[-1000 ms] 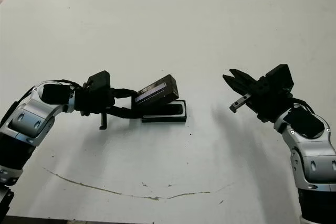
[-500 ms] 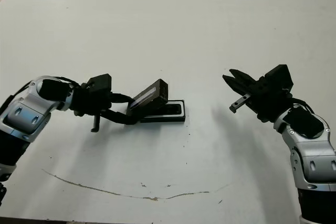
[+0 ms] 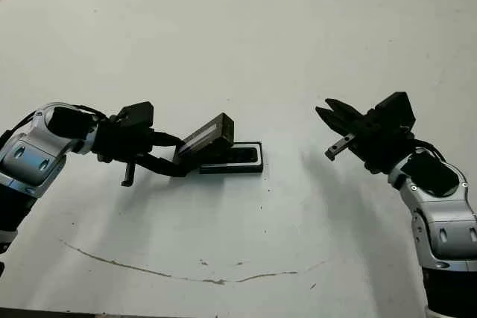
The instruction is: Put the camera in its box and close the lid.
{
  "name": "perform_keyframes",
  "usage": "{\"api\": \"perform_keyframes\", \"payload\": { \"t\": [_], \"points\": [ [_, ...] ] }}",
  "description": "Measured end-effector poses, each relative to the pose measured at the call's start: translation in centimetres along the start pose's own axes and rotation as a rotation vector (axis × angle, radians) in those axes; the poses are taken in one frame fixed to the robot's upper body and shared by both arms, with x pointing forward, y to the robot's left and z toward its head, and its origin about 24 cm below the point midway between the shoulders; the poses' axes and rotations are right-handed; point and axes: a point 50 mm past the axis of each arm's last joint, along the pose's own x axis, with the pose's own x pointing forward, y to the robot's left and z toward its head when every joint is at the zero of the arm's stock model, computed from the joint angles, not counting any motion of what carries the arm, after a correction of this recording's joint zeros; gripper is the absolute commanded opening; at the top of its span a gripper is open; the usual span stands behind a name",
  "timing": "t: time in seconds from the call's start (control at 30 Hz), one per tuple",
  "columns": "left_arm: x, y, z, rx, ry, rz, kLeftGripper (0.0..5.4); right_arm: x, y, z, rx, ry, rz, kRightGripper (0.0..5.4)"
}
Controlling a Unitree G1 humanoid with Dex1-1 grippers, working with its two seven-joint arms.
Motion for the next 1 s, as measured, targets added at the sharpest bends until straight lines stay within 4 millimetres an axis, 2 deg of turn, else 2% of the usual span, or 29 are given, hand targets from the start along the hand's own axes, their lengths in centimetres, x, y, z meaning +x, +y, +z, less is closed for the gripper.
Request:
{"api": "perform_keyframes", "payload": {
  "t": [0.27, 0.83, 1.0],
  "points": [
    [1.0, -0.3, 0.5, 0.041, 0.011, 0.014, 0.63, 0.0, 0.0, -0.1, 0.002, 0.001, 0.0, 0.0],
    [1.4, -0.4, 0.9, 0.078, 0.048, 0.011, 0.63, 0.0, 0.1, -0.1, 0.008, -0.005, 0.004, 0.0],
    [2.0, -0.3, 1.7, 0.083, 0.081, 0.004, 0.63, 0.0, 0.1, -0.1, 0.008, -0.004, 0.004, 0.0]
  ]
}}
